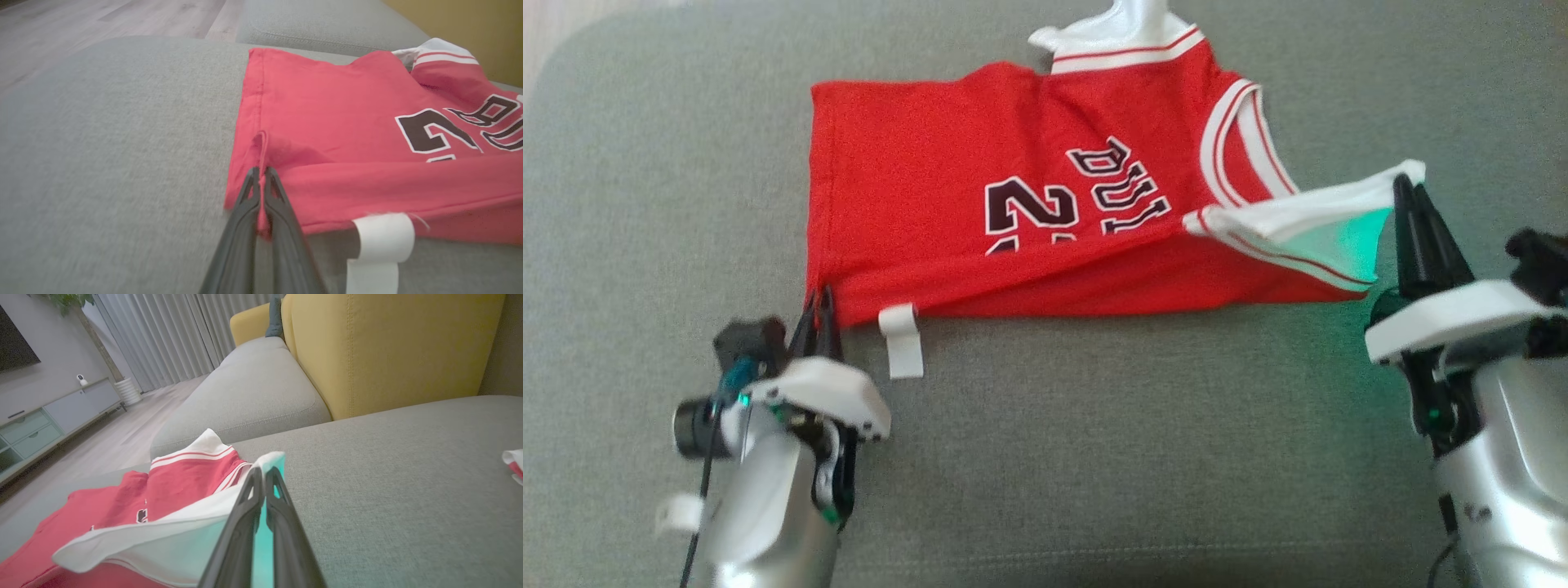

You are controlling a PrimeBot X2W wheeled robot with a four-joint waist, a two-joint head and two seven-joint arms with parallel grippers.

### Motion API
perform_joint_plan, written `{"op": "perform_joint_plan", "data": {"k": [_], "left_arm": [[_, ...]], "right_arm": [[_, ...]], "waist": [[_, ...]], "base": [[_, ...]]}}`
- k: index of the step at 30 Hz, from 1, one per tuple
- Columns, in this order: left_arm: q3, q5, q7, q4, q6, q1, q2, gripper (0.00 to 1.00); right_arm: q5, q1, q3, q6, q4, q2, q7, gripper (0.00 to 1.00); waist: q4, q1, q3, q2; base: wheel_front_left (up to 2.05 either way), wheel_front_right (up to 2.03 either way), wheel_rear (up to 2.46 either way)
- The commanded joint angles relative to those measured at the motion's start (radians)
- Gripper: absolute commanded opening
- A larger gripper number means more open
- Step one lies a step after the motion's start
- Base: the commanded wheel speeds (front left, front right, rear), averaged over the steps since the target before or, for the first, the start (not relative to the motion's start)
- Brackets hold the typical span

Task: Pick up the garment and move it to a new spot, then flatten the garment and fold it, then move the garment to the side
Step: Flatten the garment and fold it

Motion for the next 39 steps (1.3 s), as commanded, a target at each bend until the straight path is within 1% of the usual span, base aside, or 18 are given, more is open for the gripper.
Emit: {"op": "perform_joint_plan", "data": {"k": [1, 5, 6, 9, 15, 16, 17, 18, 19, 20, 23, 26, 28, 34, 39], "left_arm": [[0.018, 0.010, -0.006, 0.010, -0.003, -0.060, 0.022, 0.00], [0.005, 0.021, -0.006, 0.089, -0.008, -0.152, 0.022, 0.00], [0.005, 0.021, -0.006, 0.089, -0.008, -0.152, 0.022, 0.00], [0.004, 0.030, -0.006, 0.092, -0.011, -0.190, 0.022, 0.00], [0.016, 0.031, -0.006, 0.056, -0.010, -0.212, 0.022, 0.00], [0.015, 0.033, -0.006, 0.058, -0.010, -0.214, 0.022, 0.08], [0.015, 0.035, -0.006, 0.063, -0.009, -0.216, 0.022, 0.38], [0.016, 0.035, -0.006, 0.067, -0.009, -0.220, 0.022, 0.87], [0.019, 0.032, -0.006, 0.067, -0.008, -0.223, 0.022, 1.00], [0.023, 0.030, -0.006, 0.058, -0.006, -0.225, 0.022, 1.00], [0.034, 0.015, -0.006, 0.000, 0.003, -0.203, 0.022, 1.00], [0.044, -0.019, -0.006, -0.072, 0.015, -0.148, 0.022, 1.00], [0.025, -0.051, -0.006, -0.110, 0.012, -0.089, 0.022, 1.00], [-0.010, -0.073, -0.006, -0.105, 0.017, -0.017, 0.022, 1.00], [0.000, -0.082, -0.006, -0.081, 0.032, -0.003, 0.022, 1.00]], "right_arm": [[-0.017, -0.048, 0.019, 0.006, 0.004, -0.015, -0.011, 0.00], [-0.038, -0.128, 0.033, 0.006, 0.099, -0.010, -0.043, 0.00], [-0.038, -0.128, 0.033, 0.006, 0.099, -0.010, -0.043, 0.00], [-0.048, -0.173, 0.046, 0.006, 0.159, -0.001, -0.074, 0.00], [-0.062, -0.235, 0.065, 0.006, 0.252, 0.010, -0.129, 0.00], [-0.062, -0.243, 0.066, 0.006, 0.266, 0.011, -0.135, 0.00], [-0.062, -0.250, 0.066, 0.006, 0.278, 0.012, -0.140, 0.00], [-0.063, -0.257, 0.067, 0.006, 0.287, 0.014, -0.144, 0.01], [-0.061, -0.262, 0.069, 0.006, 0.295, 0.018, -0.147, 0.45], [-0.057, -0.265, 0.068, 0.006, 0.300, 0.023, -0.150, 1.00], [-0.061, -0.258, 0.058, 0.006, 0.292, 0.026, -0.155, 1.00], [-0.060, -0.218, 0.024, 0.006, 0.240, 0.038, -0.156, 1.00], [-0.059, -0.159, -0.006, 0.006, 0.189, 0.049, -0.156, 1.00], [-0.053, -0.065, -0.034, 0.006, 0.126, 0.064, -0.156, 1.00], [-0.055, -0.038, -0.041, 0.006, 0.104, 0.074, -0.156, 1.00]], "waist": [[0.018, 0.0000, 0.032, 0.0000], [0.022, 0.0000, 0.061, 0.0000], [0.022, 0.0000, 0.061, 0.0000], [0.023, 0.0000, 0.073, 0.0000], [0.022, 0.0000, 0.093, 0.0000], [0.022, 0.0000, 0.096, 0.0000], [0.021, 0.0000, 0.098, 0.0000], [0.020, 0.0000, 0.101, 0.0000], [0.019, 0.0000, 0.103, 0.0000], [0.017, 0.0000, 0.104, 0.0000], [0.014, 0.0000, 0.105, 0.0000], [0.009, 0.0000, 0.105, 0.0000], [0.008, 0.0000, 0.102, 0.0000], [0.002, 0.0000, 0.098, 0.0000], [-0.006, 0.0000, 0.097, 0.0000]], "base": [[0.00, 0.00, 0.00], [0.00, 0.00, 0.00], [0.00, 0.00, 0.00], [0.00, 0.00, 0.00], [0.00, 0.00, 0.00], [0.00, 0.00, 0.00], [0.00, 0.00, 0.00], [0.00, 0.00, 0.00], [0.00, 0.00, 0.00], [0.00, 0.00, 0.00], [0.00, 0.00, 0.00], [0.00, 0.00, 0.00], [0.00, 0.00, 0.00], [0.00, 0.00, 0.00], [0.00, 0.00, 0.00]]}}
